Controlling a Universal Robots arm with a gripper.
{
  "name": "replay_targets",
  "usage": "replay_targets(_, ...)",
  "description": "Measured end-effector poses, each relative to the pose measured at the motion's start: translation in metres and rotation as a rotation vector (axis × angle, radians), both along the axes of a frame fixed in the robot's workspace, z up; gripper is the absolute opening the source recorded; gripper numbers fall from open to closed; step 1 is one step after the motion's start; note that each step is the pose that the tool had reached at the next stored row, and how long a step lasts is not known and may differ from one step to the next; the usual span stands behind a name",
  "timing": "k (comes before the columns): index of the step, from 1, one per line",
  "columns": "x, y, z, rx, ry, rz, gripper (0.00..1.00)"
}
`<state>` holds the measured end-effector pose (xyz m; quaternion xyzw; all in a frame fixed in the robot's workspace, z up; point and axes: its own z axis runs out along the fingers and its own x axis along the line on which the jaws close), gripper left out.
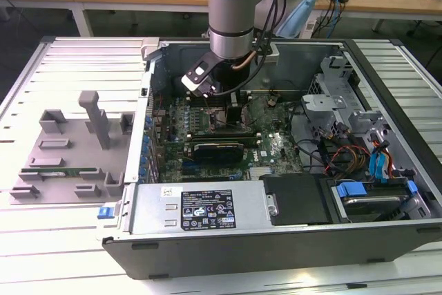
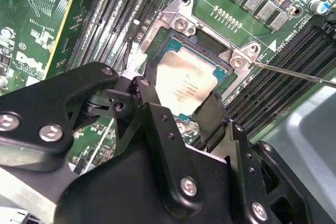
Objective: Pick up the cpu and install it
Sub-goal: 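Place the cpu into insertion slot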
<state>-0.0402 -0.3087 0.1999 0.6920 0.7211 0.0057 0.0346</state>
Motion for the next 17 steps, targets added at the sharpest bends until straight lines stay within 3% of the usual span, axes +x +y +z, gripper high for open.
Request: replay_targets(17,-0.0008,0.0,-0.0009,0.0,-0.0001,-0.009,0.54)
